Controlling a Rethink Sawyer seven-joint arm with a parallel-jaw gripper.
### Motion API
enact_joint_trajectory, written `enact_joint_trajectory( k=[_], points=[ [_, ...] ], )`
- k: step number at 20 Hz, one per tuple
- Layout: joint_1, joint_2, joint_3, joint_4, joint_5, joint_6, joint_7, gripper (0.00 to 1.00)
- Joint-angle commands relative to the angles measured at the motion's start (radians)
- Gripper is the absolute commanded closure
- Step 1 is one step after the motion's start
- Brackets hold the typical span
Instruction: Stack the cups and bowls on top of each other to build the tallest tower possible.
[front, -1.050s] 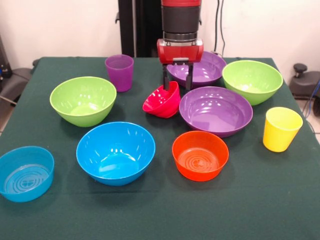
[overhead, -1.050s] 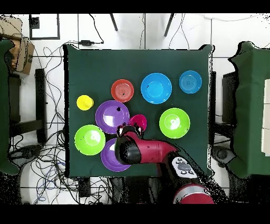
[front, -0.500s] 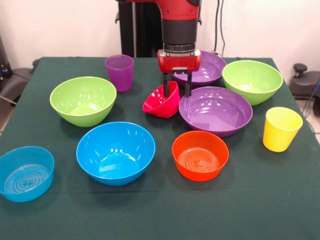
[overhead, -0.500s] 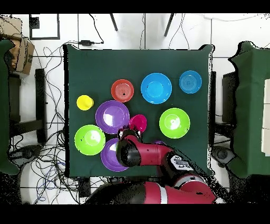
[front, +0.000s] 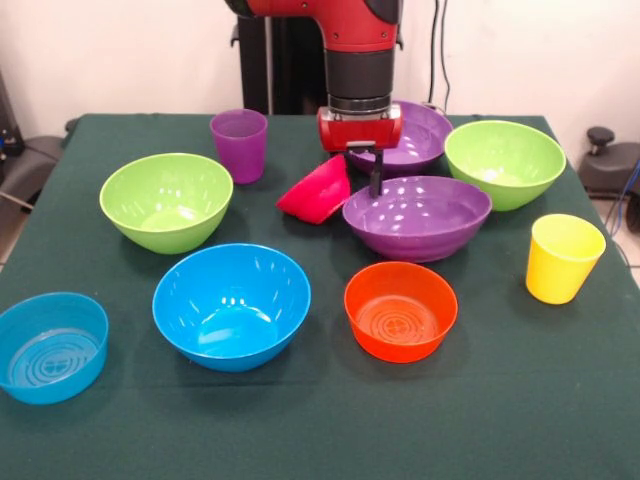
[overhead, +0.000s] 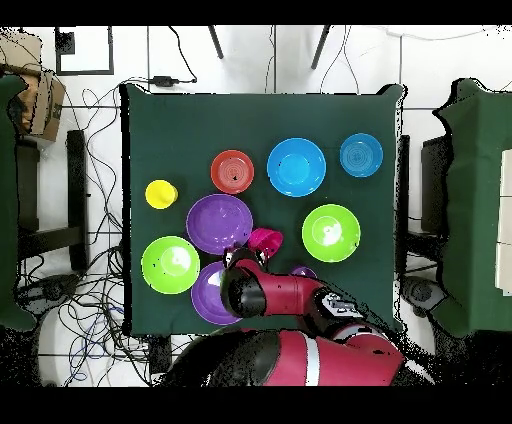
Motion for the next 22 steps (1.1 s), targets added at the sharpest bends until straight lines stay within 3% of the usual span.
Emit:
enact_joint_trajectory(
  k=[1, 22],
  points=[
    [0.003, 0.035, 0.038, -0.032, -0.036, -0.049, 0.152, 1.0],
    [0.014, -0.033, 0.049, -0.012, 0.004, 0.046, 0.143, 1.0]
  ],
)
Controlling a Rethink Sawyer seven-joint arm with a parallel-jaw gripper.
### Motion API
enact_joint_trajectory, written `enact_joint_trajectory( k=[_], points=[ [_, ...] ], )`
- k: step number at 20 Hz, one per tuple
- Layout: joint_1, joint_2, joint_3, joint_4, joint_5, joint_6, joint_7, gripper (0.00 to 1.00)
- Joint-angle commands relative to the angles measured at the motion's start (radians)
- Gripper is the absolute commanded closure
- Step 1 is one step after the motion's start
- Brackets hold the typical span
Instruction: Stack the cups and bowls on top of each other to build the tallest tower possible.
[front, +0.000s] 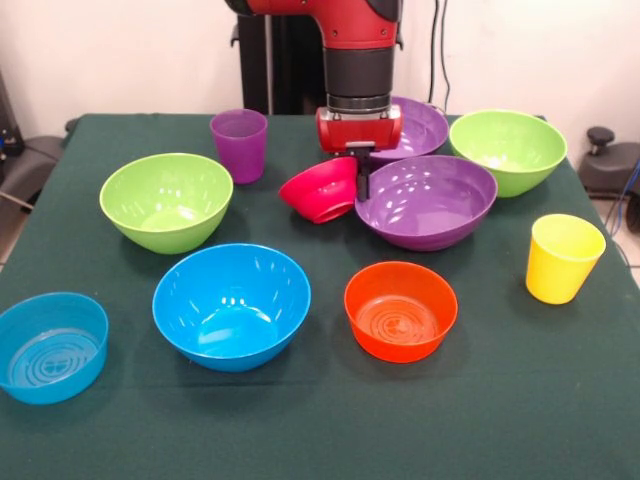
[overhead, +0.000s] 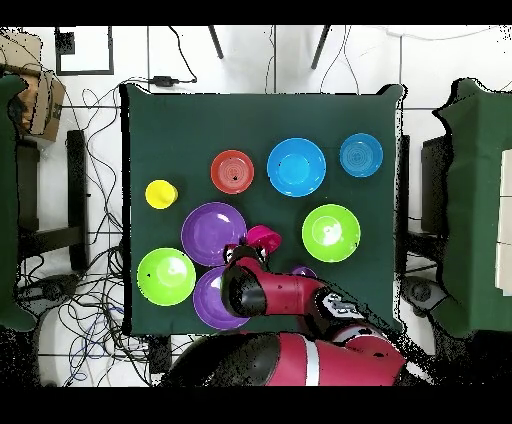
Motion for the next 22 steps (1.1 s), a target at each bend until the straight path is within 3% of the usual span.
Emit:
enact_joint_trajectory(
  k=[1, 13, 22],
  points=[
    [0.019, -0.04, 0.05, -0.002, 0.01, 0.095, 0.146, 1.0],
    [0.085, -0.266, 0.053, 0.036, 0.094, 0.322, 0.147, 1.0],
    [0.108, -0.276, 0.033, 0.024, 0.084, 0.32, 0.156, 1.0]
  ],
)
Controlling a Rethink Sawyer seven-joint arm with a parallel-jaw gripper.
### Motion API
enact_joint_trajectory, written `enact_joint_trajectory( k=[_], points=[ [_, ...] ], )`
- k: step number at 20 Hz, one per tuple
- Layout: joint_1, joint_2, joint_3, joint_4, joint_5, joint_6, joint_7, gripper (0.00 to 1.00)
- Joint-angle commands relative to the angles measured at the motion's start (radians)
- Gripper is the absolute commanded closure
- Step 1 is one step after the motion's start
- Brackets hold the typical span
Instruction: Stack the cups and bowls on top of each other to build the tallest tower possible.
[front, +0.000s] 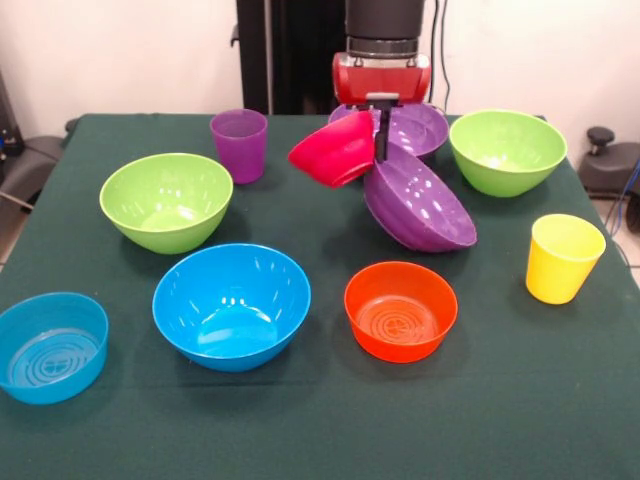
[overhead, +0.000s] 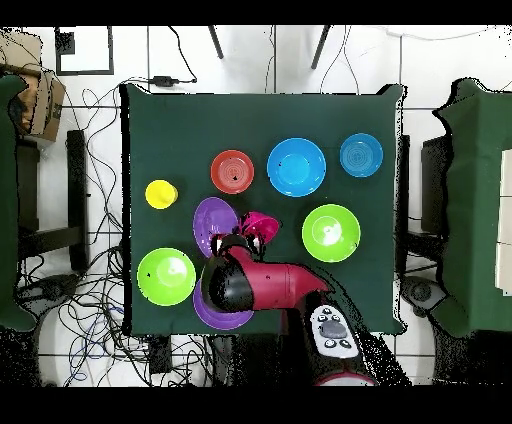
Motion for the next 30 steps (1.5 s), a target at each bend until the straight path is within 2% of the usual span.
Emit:
enact_joint_trajectory(
  k=[1, 2, 8, 13, 24, 30],
  points=[
    [0.013, -0.021, 0.044, 0.015, 0.027, 0.055, 0.163, 1.0],
    [0.003, -0.017, 0.053, 0.018, 0.021, 0.023, 0.17, 0.0],
    [-0.021, -0.012, 0.07, 0.033, 0.006, 0.022, 0.164, 0.0],
    [-0.017, 0.018, 0.064, 0.027, -0.001, -0.006, 0.166, 0.0],
    [-0.02, 0.024, 0.059, 0.024, -0.007, -0.011, 0.162, 0.0],
    [-0.075, 0.041, 0.098, -0.014, -0.032, 0.027, 0.113, 0.0]
  ],
)
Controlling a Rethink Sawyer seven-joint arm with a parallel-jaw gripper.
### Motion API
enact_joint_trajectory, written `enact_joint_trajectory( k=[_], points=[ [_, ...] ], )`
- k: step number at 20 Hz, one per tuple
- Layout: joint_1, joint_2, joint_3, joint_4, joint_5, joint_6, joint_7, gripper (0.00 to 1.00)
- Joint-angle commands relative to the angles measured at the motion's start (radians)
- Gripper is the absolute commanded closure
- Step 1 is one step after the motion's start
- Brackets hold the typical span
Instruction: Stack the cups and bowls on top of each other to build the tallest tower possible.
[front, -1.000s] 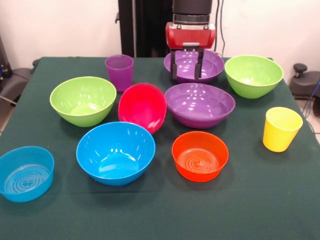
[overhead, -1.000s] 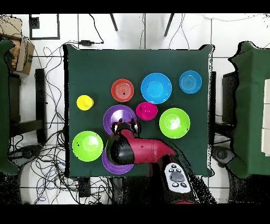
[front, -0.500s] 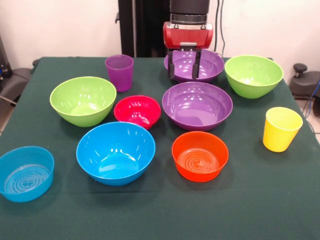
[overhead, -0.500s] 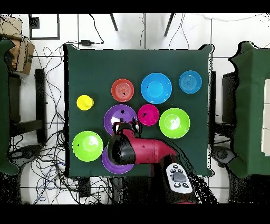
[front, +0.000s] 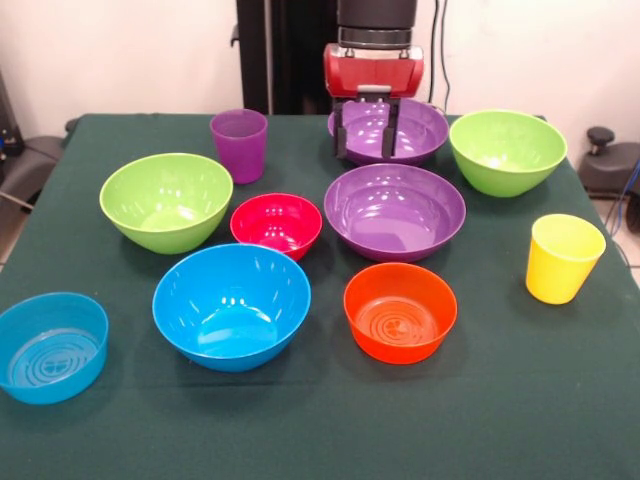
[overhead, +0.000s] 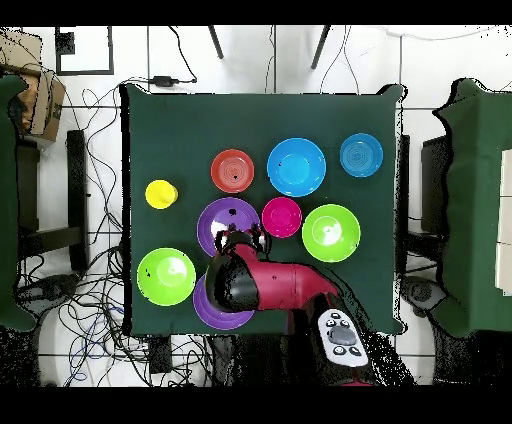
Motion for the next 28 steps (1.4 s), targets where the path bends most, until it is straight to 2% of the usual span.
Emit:
enact_joint_trajectory(
  k=[1, 16, 26, 28],
  points=[
    [-0.063, 0.072, 0.104, -0.027, -0.037, 0.036, 0.099, 0.0],
    [-0.153, 0.124, 0.169, -0.095, -0.076, 0.08, 0.023, 0.0],
    [-0.184, 0.165, 0.174, -0.101, -0.128, 0.045, 0.03, 0.0],
    [-0.217, 0.164, 0.235, -0.128, -0.175, 0.159, -0.078, 0.0]
  ],
)
